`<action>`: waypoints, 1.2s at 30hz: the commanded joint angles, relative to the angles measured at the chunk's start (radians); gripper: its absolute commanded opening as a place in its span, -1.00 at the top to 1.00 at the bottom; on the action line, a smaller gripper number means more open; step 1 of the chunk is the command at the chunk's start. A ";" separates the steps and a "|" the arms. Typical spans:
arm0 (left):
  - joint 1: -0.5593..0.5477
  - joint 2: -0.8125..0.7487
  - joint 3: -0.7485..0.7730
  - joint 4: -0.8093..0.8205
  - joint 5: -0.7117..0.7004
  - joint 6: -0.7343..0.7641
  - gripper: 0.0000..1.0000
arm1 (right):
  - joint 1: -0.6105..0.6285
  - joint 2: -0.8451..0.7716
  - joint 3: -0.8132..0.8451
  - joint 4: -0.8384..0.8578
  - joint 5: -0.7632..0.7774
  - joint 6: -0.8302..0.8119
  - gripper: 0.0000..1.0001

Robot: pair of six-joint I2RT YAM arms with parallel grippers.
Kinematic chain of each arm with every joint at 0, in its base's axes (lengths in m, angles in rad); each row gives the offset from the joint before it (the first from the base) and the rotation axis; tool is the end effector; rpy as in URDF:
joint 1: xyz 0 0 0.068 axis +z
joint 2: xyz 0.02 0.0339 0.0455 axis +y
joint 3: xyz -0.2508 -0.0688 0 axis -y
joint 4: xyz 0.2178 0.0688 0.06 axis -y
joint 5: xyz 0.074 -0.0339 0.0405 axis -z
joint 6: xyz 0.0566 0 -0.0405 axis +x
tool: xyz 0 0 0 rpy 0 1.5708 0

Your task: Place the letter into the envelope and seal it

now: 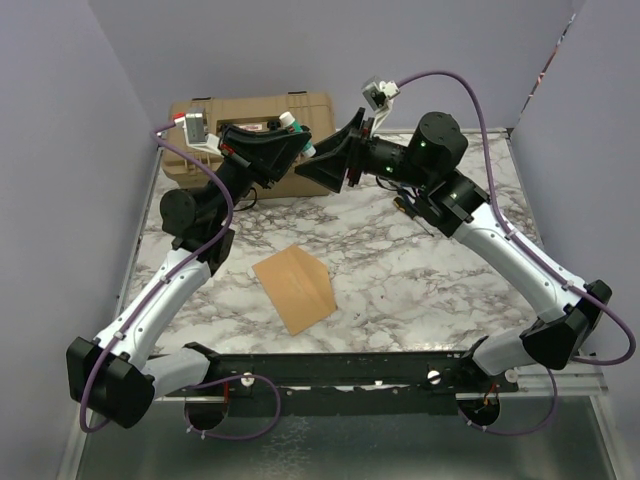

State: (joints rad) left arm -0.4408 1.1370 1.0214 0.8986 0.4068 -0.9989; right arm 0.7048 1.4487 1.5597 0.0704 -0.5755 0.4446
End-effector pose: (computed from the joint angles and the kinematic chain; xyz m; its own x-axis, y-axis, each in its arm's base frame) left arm 0.1959 -0.1172 0.4644 -0.1975 -0.7607 -0.6183 0.8858 0.1317 -0.4450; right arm 0.2229 0.2300 0.4681 -0.2851 0.2312 -0.9302 -0.9179 0.2135 0.3344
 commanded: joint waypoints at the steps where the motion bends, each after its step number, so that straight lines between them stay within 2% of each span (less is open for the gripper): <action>1: -0.003 -0.025 -0.023 0.013 -0.019 -0.019 1.00 | 0.012 0.018 0.045 -0.047 0.083 -0.098 -0.21; 6: -0.003 -0.037 -0.036 0.002 -0.024 -0.018 1.00 | 0.012 0.016 0.043 -0.004 0.050 -0.071 -0.02; 8: -0.003 -0.039 -0.038 -0.001 -0.025 -0.018 1.00 | 0.013 0.016 0.046 -0.004 0.039 -0.062 0.13; 10: -0.003 -0.038 -0.037 -0.003 -0.026 -0.017 1.00 | 0.012 0.017 0.044 0.000 0.013 -0.061 0.14; 15: -0.003 -0.034 -0.037 -0.007 -0.031 -0.015 1.00 | 0.012 0.016 0.034 0.009 -0.056 -0.075 -0.25; 18: -0.003 -0.030 -0.036 -0.009 -0.030 -0.016 1.00 | 0.012 0.013 0.030 0.020 -0.080 -0.072 -0.34; 25: -0.003 -0.032 -0.042 -0.013 -0.027 -0.009 1.00 | 0.013 0.015 0.034 0.052 -0.095 -0.038 -0.13; 32: -0.003 -0.036 -0.050 -0.016 -0.022 -0.004 1.00 | 0.012 0.021 0.040 0.066 -0.098 -0.004 -0.06; 36: -0.003 -0.038 -0.049 -0.018 -0.022 -0.003 1.00 | 0.012 0.033 0.052 0.057 -0.109 0.013 0.22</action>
State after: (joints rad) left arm -0.4408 1.1164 0.9791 0.8761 0.3874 -1.0096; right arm 0.7143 1.4624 1.5776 0.1112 -0.6502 0.4309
